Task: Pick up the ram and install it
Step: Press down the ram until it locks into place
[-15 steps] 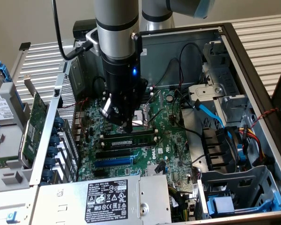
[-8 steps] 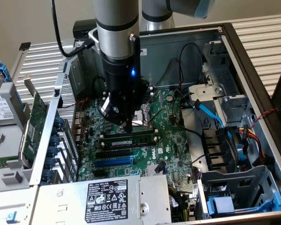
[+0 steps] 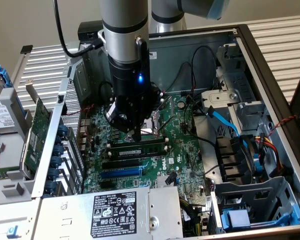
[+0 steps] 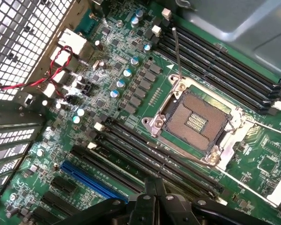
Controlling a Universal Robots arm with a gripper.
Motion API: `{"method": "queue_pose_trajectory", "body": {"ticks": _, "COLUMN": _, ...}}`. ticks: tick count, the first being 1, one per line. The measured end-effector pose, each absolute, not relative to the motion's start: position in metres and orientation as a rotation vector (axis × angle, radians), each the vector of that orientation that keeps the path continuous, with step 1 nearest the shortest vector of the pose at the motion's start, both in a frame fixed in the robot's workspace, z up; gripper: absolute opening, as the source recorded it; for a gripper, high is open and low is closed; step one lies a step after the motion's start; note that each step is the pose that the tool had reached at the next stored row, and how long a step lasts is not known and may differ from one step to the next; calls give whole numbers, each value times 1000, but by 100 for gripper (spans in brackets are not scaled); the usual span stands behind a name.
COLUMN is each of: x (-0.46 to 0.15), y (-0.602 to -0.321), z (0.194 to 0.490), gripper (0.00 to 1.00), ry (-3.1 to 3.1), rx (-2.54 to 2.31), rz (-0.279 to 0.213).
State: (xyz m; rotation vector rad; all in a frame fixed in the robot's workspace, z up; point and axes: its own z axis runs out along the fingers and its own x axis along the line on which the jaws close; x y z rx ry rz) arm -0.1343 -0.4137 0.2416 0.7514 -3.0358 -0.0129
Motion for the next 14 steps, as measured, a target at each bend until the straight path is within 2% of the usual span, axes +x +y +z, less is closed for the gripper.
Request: {"method": "queue_pose_trajectory", "body": {"ticks": 14, "x": -134, "y": -414, "z": 242, "gripper": 11, "ry": -3085, "rx": 508, "rz": -3}}
